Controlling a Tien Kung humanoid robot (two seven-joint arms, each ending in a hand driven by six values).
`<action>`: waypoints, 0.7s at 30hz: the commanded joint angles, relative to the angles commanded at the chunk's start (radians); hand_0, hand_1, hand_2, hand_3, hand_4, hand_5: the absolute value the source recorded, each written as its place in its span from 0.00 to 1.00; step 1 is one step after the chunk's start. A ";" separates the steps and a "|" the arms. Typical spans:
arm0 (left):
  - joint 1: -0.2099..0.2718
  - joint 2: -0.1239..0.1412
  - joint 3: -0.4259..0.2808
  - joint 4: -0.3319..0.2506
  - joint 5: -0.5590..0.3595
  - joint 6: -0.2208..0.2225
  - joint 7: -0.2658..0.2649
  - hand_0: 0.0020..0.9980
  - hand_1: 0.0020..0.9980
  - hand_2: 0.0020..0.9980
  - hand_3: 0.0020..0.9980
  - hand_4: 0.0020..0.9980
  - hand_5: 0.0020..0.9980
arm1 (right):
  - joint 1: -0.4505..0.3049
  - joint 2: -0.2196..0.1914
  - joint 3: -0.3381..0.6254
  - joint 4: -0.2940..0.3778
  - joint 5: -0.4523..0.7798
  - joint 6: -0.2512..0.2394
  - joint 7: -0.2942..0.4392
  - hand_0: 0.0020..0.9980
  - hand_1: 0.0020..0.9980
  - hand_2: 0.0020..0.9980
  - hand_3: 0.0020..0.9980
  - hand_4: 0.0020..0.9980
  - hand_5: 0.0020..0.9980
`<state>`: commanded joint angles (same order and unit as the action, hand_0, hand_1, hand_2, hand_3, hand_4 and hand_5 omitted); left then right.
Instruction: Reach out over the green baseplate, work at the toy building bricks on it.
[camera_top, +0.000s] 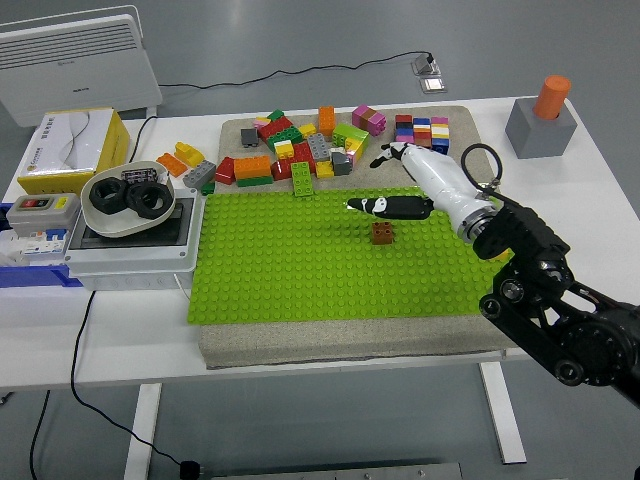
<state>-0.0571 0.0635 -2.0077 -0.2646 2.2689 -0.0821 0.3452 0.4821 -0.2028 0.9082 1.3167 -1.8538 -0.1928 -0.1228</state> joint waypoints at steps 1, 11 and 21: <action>-0.001 0.000 0.000 0.000 0.000 0.000 -0.001 0.77 0.70 0.62 0.49 0.51 0.50 | -0.019 -0.007 0.013 0.008 0.029 -0.020 0.021 0.83 0.83 0.86 0.66 0.96 0.67; 0.003 -0.009 0.003 0.001 0.000 0.011 -0.013 0.77 0.70 0.62 0.49 0.50 0.49 | -0.267 -0.075 0.177 0.140 0.335 -0.135 0.253 0.55 0.44 0.56 0.60 0.82 0.48; -0.014 -0.002 0.042 -0.003 0.000 0.009 -0.011 0.77 0.70 0.63 0.50 0.50 0.49 | -0.345 -0.049 0.190 0.143 0.475 -0.135 0.348 0.46 0.34 0.52 0.59 0.80 0.48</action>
<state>-0.0715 0.0619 -1.9652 -0.2671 2.2689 -0.0736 0.3345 0.1375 -0.2521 1.0985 1.4602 -1.3789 -0.3275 0.2247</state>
